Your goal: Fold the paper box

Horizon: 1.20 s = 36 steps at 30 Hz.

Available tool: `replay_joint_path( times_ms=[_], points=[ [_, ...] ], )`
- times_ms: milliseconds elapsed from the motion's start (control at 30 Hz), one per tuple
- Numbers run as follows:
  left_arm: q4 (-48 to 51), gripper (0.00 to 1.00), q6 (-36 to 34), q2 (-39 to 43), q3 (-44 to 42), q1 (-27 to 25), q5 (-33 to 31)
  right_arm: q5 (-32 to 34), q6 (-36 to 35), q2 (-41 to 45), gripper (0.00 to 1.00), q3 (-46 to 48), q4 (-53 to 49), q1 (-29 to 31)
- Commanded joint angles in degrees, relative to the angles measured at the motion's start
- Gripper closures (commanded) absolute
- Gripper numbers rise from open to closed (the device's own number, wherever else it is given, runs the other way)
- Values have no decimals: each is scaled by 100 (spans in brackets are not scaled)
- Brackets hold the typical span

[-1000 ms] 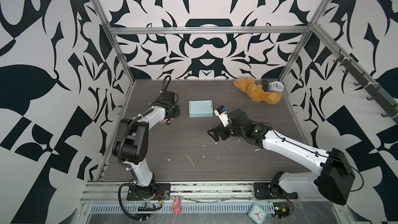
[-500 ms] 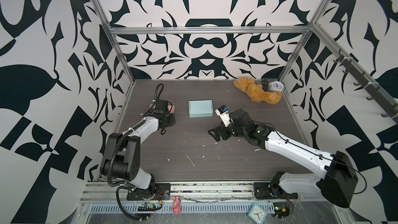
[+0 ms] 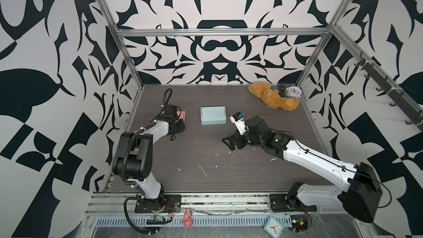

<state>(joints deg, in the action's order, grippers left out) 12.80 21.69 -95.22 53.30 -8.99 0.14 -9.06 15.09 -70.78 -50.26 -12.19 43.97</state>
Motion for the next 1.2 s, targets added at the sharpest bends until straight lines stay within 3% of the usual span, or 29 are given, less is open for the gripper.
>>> replay_joint_path(
  times_ms=[0,100,167,433,667,833,967,1067,1167],
  points=[
    [-15,76,68,-69,128,18,73,131,-33,217,0,20,2,-24],
    [19,72,100,65,18,20,119,214,-37,321,0,79,-34,-28],
    [79,65,103,221,-84,18,130,324,-42,405,0,121,-54,-30],
    [326,0,26,1458,-598,20,348,1349,103,1149,0,560,16,-515],
    [440,1,-241,2658,-1109,20,-346,3018,61,2199,0,1346,677,-754],
    [454,1,-262,3471,-1554,21,-946,3673,-273,2605,0,1761,1015,-894],
    [612,1,-408,4252,-1921,20,-1891,4257,-742,2834,0,2096,1310,-947],
    [70,1,-661,4824,-2471,21,-2299,4154,-1400,2978,0,2495,1897,-1064],
    [-489,1,-952,5048,-2845,15,-2185,3916,-1748,2973,0,2797,2349,-1272]
  ],
)
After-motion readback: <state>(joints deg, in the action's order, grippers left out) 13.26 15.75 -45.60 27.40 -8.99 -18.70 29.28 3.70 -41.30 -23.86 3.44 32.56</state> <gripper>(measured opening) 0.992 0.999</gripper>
